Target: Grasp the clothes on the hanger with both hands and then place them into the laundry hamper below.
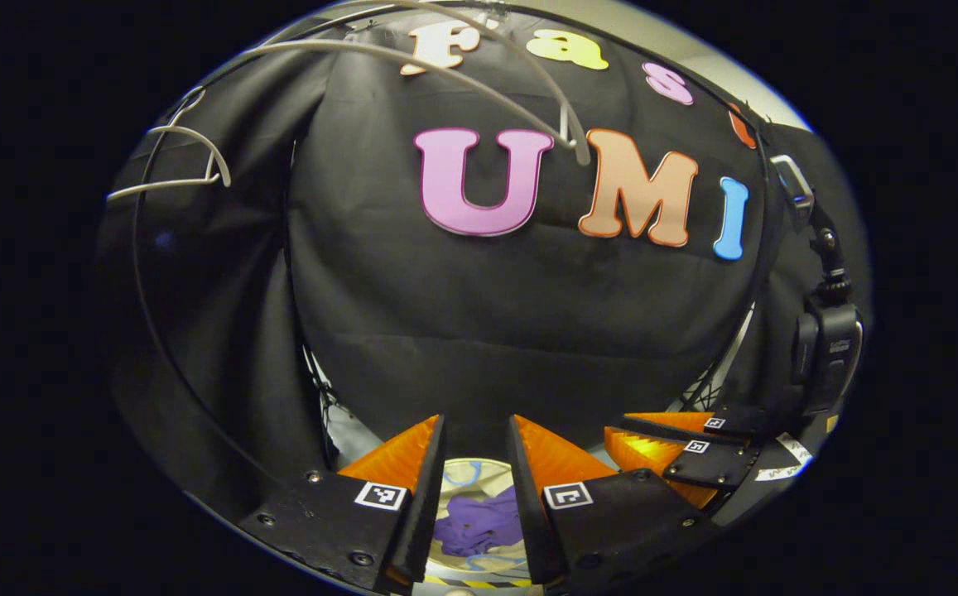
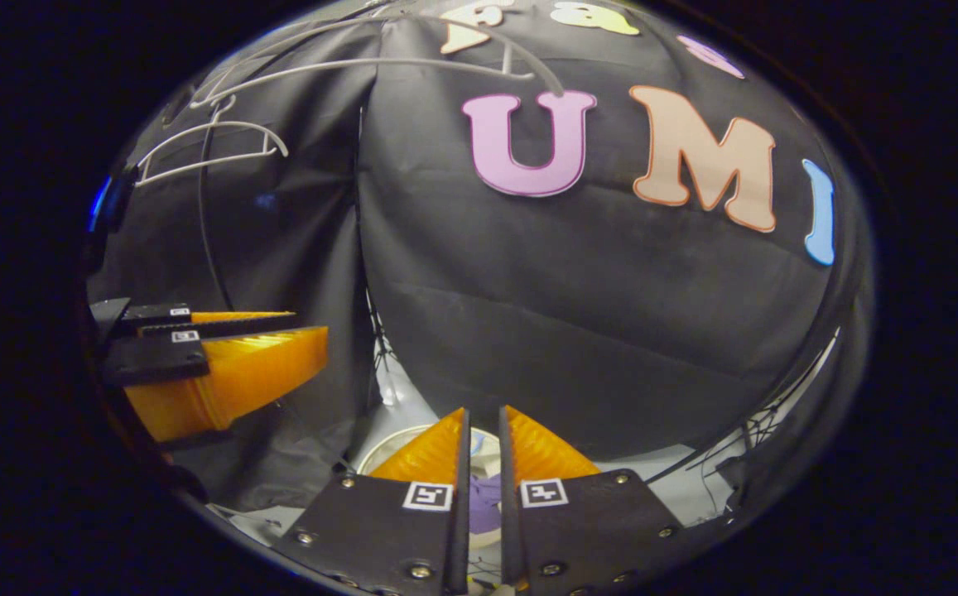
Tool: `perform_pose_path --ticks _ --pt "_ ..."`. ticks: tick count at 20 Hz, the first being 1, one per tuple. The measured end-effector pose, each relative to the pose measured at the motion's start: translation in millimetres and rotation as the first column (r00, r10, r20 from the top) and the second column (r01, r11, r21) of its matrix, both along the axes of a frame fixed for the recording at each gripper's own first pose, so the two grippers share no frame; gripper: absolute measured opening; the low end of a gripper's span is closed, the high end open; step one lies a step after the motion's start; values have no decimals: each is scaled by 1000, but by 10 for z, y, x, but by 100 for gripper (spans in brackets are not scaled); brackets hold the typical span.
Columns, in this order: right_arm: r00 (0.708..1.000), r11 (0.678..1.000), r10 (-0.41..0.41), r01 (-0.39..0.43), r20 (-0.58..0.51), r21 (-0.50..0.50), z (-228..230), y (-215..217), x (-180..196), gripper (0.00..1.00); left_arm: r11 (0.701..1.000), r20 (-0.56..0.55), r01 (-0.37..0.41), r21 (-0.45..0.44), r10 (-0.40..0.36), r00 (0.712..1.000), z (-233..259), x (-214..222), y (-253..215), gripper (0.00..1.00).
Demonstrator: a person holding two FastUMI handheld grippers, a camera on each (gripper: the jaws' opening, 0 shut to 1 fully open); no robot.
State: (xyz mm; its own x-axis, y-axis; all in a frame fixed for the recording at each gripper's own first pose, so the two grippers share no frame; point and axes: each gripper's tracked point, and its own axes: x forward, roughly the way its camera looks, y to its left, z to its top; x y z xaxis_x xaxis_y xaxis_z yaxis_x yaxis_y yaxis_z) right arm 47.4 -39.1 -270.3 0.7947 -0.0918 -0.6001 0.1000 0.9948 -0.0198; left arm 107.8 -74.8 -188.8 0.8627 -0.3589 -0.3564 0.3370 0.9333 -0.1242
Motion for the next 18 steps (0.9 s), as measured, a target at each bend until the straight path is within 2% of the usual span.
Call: perform_pose_path --ticks 3,4,8,9,13,14,15,16,17,18 --pt "998 999 -21 23 67 -25 332 -195 79 16 1000 76 6 -6 -6 997 359 34 -15 50" --pt "995 999 -32 35 91 -28 448 -231 86 16 1000 101 10 -13 -9 995 476 27 -44 46" --pt "975 996 -67 78 211 -42 1023 -434 188 16 999 199 16 -40 -8 980 949 33 -66 46" --pt "968 995 -71 85 241 -48 1179 -478 201 16 999 220 15 -46 -5 975 1058 30 -68 42" --pt "933 991 -77 110 352 -74 1785 -593 199 16 998 323 18 -62 3 947 1592 -4 -125 46" --pt "922 990 -77 115 379 -78 1927 -613 172 15 997 345 19 -68 6 939 1713 -19 -144 49" --pt "912 990 -78 119 403 -79 2065 -620 159 15 997 364 23 -79 8 931 1848 -88 -144 42" --pt "901 989 -81 126 427 -77 2207 -625 157 15 995 384 29 -93 9 923 1968 -111 -186 46" --pt "890 989 -86 131 448 -71 2340 -643 153 15 994 396 33 -102 11 918 2069 -133 -209 42" --pt "878 988 -92 140 469 -68 2434 -687 129 16 993 406 37 -112 11 914 2148 -143 -229 46"
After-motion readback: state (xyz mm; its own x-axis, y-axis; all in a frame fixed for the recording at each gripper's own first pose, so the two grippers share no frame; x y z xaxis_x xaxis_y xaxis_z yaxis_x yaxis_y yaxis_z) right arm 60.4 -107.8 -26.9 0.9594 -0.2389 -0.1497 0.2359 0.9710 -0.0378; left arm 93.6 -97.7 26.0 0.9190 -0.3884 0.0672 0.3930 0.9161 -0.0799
